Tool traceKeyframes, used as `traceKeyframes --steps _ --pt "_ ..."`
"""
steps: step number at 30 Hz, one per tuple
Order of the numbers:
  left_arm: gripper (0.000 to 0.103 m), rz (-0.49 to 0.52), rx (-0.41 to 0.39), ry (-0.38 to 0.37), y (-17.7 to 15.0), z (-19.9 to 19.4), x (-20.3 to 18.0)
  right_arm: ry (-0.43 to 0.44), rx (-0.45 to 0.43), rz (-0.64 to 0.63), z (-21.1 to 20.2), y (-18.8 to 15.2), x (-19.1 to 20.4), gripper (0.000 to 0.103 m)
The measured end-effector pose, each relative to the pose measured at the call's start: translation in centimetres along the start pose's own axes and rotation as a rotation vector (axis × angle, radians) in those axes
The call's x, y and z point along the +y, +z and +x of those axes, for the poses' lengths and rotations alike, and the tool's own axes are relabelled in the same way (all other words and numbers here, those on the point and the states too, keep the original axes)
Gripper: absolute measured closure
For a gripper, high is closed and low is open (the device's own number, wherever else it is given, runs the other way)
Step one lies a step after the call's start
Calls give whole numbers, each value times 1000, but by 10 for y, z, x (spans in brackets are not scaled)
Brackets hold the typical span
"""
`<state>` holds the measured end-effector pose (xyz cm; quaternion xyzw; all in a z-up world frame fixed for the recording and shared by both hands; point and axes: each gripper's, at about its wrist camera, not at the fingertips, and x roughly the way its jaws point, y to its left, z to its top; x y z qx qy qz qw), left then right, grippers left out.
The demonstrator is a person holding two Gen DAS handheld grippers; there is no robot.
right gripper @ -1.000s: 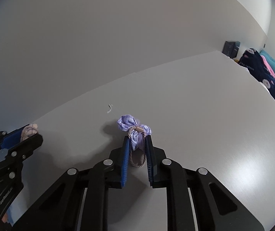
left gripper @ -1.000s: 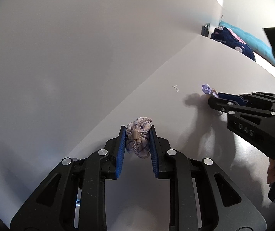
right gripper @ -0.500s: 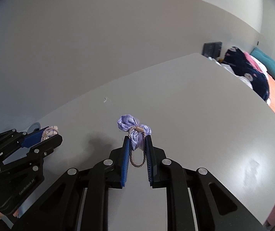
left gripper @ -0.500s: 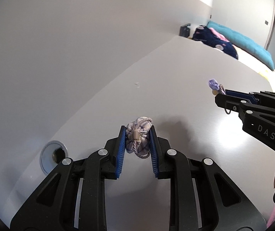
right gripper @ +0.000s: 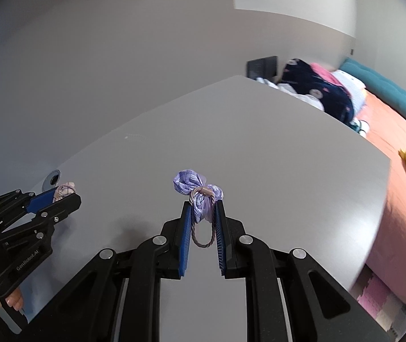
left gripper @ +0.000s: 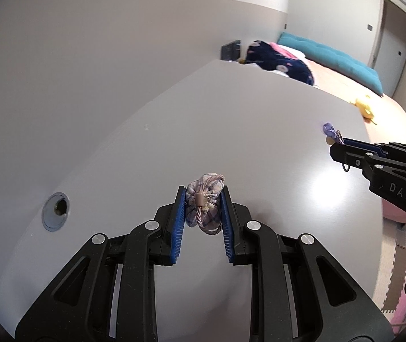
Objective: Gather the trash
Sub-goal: 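Carry both hair ties over the bin and open both tools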
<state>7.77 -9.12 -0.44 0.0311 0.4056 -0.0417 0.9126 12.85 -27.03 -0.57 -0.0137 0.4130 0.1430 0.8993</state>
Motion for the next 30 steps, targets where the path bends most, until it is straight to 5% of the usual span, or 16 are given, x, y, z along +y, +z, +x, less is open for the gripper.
traceKeyframes --steps 30 --pt "80 176 -1 -161 -17 -7 -147 -141 -42 167 -90 -95 -110 86"
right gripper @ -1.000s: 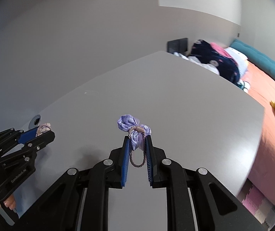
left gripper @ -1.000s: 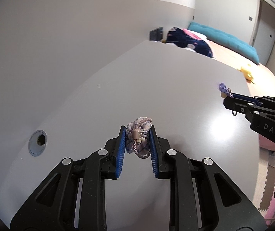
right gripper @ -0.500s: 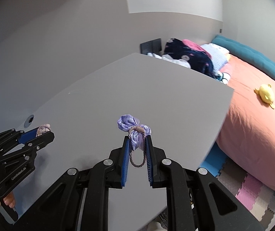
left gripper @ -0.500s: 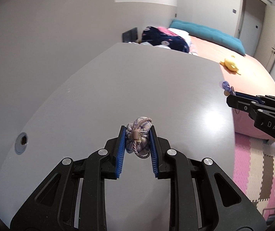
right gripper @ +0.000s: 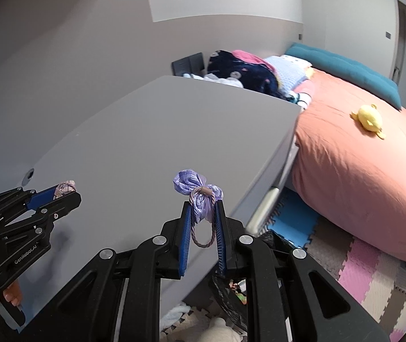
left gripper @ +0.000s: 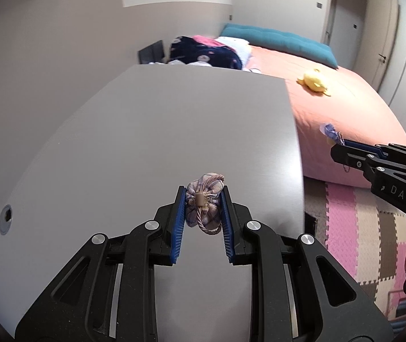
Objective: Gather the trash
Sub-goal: 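Carry both hair ties over the bin and open both tools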
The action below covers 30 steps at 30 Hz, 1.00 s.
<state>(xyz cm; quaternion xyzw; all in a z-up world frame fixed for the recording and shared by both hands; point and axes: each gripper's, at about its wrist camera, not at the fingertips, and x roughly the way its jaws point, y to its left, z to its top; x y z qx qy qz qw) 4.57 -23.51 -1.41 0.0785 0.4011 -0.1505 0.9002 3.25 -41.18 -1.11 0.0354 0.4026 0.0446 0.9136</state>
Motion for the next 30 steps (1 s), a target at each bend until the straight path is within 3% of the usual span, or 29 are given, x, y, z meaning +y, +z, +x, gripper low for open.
traceKeyframes --steps 19,30 --pt "80 147 12 -122 6 9 -95 -90 -19 108 -37 -34 -73 86" --pt "80 250 31 -200 11 21 -155 -181 -25 201 -57 -51 -135 86"
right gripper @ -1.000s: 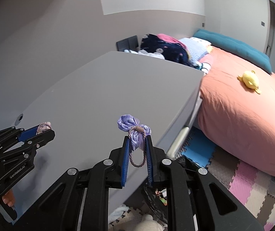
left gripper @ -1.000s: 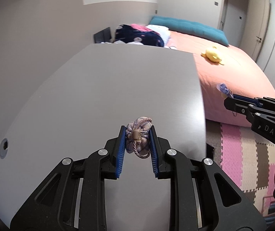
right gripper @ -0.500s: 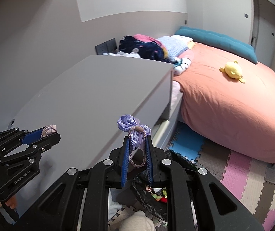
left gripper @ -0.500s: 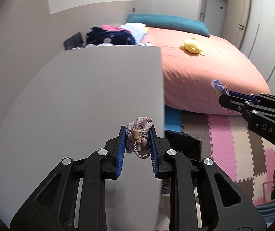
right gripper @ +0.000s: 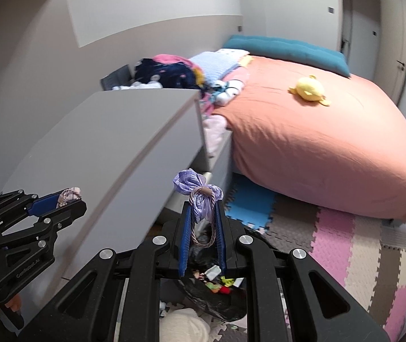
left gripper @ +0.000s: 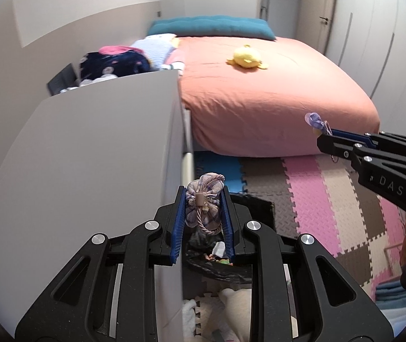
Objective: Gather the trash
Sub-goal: 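Carry both hair ties over the bin and open both tools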
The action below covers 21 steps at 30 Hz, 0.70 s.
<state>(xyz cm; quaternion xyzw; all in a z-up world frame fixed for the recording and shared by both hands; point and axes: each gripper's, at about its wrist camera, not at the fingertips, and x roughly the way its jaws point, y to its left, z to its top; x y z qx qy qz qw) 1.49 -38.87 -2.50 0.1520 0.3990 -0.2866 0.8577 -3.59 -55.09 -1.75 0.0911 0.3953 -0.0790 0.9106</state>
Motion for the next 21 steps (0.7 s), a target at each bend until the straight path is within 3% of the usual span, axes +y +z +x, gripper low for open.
traceKeyframes --steps 13,21 --pt "80 105 54 -72 10 28 -45 -76 23 81 6 -3 -56 86" --pt "80 101 94 -81 11 47 -43 -101 59 101 23 0 -67 86"
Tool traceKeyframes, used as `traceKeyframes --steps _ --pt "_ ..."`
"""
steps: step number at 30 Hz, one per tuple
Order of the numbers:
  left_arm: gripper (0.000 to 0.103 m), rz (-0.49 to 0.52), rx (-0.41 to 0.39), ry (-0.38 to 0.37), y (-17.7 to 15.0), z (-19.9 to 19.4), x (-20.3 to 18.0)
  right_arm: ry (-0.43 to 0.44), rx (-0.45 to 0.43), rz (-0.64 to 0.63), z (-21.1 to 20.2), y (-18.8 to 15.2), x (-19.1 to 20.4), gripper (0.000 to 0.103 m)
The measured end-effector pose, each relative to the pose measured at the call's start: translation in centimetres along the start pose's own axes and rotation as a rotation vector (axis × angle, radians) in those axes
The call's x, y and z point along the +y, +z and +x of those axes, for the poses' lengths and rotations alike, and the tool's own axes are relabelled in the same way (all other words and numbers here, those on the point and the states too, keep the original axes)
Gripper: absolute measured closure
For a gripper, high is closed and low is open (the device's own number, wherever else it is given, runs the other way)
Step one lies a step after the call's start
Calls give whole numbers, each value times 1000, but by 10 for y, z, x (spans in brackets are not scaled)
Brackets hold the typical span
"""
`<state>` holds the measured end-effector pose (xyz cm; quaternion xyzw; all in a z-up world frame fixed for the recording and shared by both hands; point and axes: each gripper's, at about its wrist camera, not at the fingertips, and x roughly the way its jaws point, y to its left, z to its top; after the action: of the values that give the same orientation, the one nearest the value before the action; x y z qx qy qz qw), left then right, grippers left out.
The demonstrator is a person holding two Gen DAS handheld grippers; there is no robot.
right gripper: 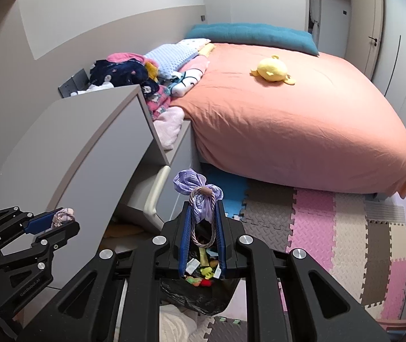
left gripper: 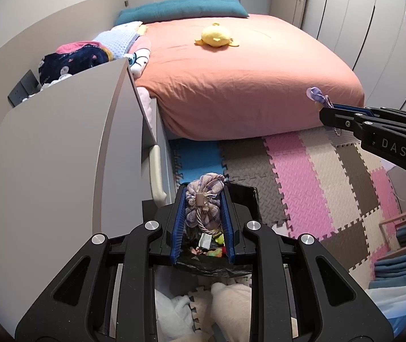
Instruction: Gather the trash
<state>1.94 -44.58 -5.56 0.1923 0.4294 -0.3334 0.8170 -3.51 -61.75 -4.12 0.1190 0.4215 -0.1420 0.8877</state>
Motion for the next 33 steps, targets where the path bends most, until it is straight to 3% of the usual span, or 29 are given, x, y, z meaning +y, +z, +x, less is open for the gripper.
traceKeyframes --steps 4,6,7,8,10,33 --pt "77 -8 11 6 1 3 4 -11 27 -4 8 3 4 85" --pt "54 -16 33 5 1 5 3 -32 39 -5 11 4 8 64" --pt "17 -26 34 27 1 4 5 -43 36 -6 11 5 8 49" --pt "6 -34 14 50 1 1 8 -56 32 -10 11 6 9 27" --pt "6 -42 -13 69 0 -5 11 -76 6 -9 8 7 9 2" --pt "6 -127 -59 76 -6 -27 37 -61 -8 -14 -4 6 23 2"
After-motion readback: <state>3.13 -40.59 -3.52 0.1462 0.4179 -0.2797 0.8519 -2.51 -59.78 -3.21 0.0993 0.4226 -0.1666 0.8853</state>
